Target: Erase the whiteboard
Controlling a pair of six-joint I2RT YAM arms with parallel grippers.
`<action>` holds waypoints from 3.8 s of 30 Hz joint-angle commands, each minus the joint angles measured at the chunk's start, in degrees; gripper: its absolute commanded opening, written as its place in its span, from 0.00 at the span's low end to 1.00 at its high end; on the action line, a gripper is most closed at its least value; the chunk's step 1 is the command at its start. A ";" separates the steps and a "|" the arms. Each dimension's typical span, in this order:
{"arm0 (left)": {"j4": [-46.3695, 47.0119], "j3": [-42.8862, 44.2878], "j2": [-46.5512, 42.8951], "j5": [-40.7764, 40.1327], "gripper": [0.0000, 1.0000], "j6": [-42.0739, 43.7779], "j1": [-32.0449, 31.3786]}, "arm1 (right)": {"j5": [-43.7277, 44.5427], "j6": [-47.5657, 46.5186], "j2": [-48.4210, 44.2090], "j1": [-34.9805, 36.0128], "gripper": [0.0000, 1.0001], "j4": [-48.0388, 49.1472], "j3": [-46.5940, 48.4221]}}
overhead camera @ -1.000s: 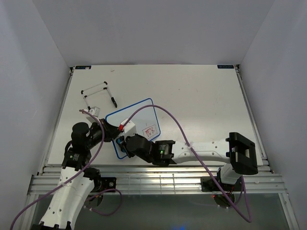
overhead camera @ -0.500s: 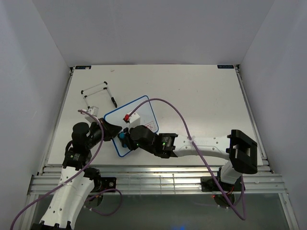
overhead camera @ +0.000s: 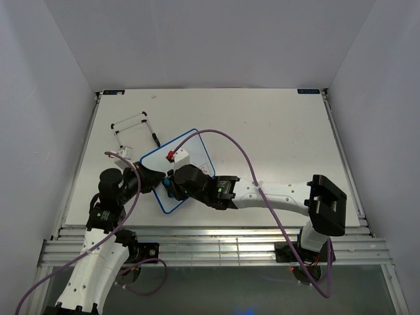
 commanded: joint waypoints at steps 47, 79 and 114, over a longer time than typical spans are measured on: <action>2.64 5.79 9.45 32.40 0.00 5.93 -1.82 | -32.47 -11.68 -2.78 -17.52 0.08 17.59 -13.49; 5.10 9.22 19.83 43.48 0.00 13.59 -2.00 | -12.69 -19.92 -11.06 -13.91 0.08 13.19 -17.10; 7.12 6.94 19.30 35.15 0.00 11.57 -2.43 | -3.29 -11.94 -11.75 -4.93 0.08 15.22 -35.28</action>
